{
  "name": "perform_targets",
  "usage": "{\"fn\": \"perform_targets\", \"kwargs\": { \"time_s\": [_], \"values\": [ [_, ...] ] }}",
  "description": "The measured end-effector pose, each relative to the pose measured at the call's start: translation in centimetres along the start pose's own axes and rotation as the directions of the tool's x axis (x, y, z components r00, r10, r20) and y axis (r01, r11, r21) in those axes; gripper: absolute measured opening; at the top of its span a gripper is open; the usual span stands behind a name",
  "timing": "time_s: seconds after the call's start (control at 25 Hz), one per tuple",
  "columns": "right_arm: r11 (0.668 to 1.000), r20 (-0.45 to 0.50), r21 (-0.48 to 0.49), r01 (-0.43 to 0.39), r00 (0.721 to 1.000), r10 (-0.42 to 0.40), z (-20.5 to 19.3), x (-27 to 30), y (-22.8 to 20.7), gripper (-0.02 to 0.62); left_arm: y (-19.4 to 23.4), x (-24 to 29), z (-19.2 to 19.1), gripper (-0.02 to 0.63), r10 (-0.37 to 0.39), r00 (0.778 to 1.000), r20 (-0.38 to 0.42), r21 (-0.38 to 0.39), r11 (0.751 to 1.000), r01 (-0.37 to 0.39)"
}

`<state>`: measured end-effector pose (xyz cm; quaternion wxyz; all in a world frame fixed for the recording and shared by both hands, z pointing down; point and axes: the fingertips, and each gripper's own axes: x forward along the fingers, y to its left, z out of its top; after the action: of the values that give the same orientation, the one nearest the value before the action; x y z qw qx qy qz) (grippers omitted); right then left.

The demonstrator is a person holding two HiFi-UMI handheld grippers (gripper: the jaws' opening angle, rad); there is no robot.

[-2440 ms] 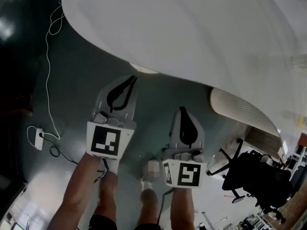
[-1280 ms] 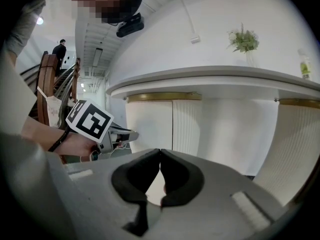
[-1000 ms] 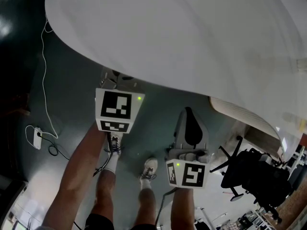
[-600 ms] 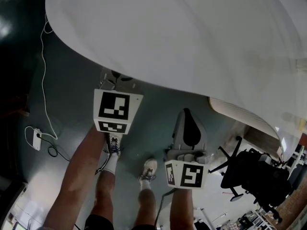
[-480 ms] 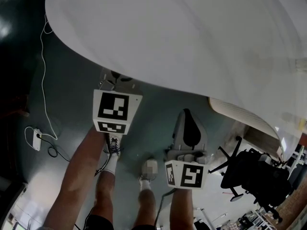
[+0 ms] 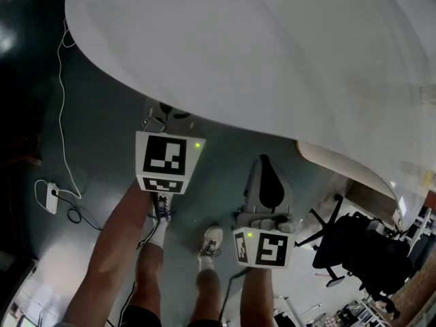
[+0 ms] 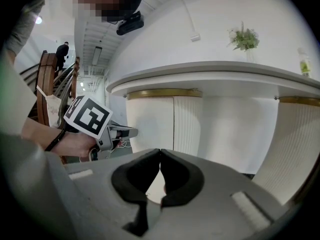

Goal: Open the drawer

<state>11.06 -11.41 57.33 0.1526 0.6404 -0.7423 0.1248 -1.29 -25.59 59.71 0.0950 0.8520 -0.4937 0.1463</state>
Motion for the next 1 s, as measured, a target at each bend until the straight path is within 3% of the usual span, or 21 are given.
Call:
{"fn": "perform_targets", "kwargs": {
  "time_s": [0.28,0.52,1.0],
  "values": [
    [1.000,0.000,-0.003,0.004,1.000,-0.004,0.2,-0.1,0.0,0.005,0.0,-0.4,0.0,0.107,-0.003,1.000,0.001,-0.007,1.000,0.003],
    [1.000,0.007,-0.017,-0.002,1.000,0.003,0.3,-0.2,0.3,0.005,-0.7,-6.5,-2.5,0.106,-0.024,1.000,0.006,0.035,0.999,0.024],
    [0.999,0.025,-0.035,-0.040,0.999,0.041,1.2,-2.7,3.8,0.005,-1.3,-11.5,-4.1,0.106,-0.031,0.999,-0.011,-0.012,0.999,0.031]
  ]
}}
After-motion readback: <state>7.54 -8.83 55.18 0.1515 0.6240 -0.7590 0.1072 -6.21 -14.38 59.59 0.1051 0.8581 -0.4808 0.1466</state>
